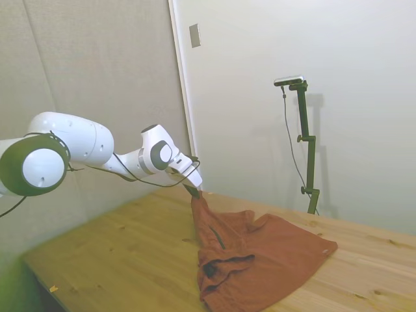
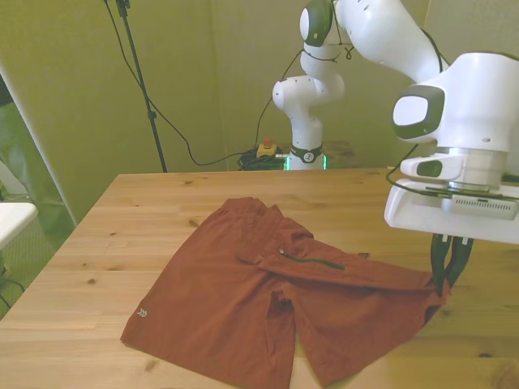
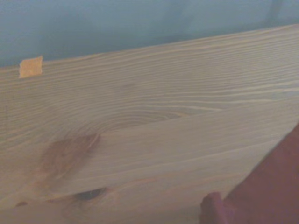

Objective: Unfold the shorts

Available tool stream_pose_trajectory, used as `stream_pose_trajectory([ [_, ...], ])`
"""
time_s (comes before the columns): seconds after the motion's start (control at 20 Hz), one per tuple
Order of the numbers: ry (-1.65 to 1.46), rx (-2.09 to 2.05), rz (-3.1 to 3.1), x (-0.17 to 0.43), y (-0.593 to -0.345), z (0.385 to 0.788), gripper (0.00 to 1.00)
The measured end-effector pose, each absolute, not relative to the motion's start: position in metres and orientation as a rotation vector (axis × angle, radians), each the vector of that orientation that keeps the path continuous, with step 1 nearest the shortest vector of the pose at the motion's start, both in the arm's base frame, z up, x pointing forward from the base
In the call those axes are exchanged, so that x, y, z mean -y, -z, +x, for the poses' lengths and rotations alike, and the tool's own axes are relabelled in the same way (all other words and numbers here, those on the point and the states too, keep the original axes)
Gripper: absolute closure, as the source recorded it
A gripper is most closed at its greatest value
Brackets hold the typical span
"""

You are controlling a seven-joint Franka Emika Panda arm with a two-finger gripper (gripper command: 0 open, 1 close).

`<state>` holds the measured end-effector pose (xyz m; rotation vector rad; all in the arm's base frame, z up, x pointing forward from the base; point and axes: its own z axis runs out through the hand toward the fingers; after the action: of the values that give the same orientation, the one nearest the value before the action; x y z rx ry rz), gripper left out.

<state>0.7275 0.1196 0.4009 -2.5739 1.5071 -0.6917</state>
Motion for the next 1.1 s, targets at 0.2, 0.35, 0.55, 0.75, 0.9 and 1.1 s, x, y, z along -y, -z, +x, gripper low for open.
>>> stream_pose_trajectory([
  [0.2, 0.692, -1.517, -2.579, -0.116, -0.406, 0.730, 0.00],
  [0.35, 0.682, -1.514, -2.599, -0.110, -0.415, 0.727, 0.00],
  [0.55, 0.670, -1.493, -2.627, -0.092, -0.434, 0.712, 0.00],
  [0.75, 0.667, -1.500, -2.637, -0.039, -0.472, 0.667, 0.00],
  [0.9, 0.657, -1.542, -2.628, 0.018, -0.493, 0.625, 0.00],
  [1.1, 0.606, -1.601, -2.612, 0.101, -0.502, 0.563, 0.00],
])
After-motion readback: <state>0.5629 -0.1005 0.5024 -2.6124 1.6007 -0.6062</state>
